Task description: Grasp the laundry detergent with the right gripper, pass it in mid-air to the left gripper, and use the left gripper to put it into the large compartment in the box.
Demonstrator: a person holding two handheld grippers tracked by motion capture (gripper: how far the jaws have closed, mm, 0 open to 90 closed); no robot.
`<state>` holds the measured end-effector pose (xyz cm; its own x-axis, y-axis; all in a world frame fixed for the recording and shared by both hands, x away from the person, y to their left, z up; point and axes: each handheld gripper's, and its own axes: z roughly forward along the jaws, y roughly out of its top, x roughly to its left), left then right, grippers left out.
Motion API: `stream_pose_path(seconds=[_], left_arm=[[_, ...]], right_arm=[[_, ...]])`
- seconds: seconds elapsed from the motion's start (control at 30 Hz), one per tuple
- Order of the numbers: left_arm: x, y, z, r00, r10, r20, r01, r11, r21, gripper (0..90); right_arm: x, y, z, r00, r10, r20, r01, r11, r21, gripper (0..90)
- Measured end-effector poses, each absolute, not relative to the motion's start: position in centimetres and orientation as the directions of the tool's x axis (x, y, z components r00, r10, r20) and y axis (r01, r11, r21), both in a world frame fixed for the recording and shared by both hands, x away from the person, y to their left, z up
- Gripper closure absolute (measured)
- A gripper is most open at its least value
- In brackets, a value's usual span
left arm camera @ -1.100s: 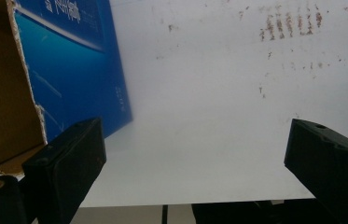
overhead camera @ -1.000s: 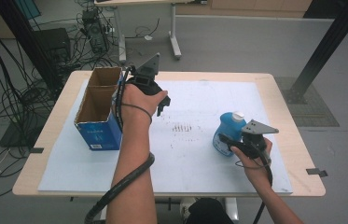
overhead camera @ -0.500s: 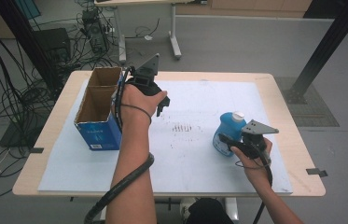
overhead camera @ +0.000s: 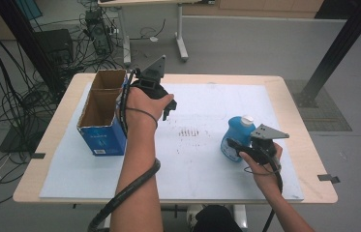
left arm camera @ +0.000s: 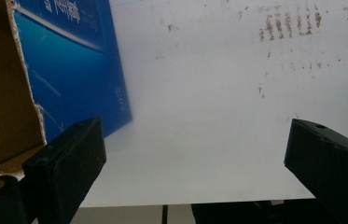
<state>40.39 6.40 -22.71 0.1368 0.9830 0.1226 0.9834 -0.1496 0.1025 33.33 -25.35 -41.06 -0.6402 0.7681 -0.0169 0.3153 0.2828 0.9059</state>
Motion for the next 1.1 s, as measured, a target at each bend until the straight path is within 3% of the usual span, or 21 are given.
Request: stream_pose_path(seconds=[1.1], left_arm=[[40.42, 6.29, -22.52, 0.143, 0.982, 0.126, 0.982, -0.156, 0.102, 5.9]], right_arm=[[33.32, -25.35, -41.08, -0.640, 0.768, -0.018, 0.313, 0.282, 0.907, 44.8]])
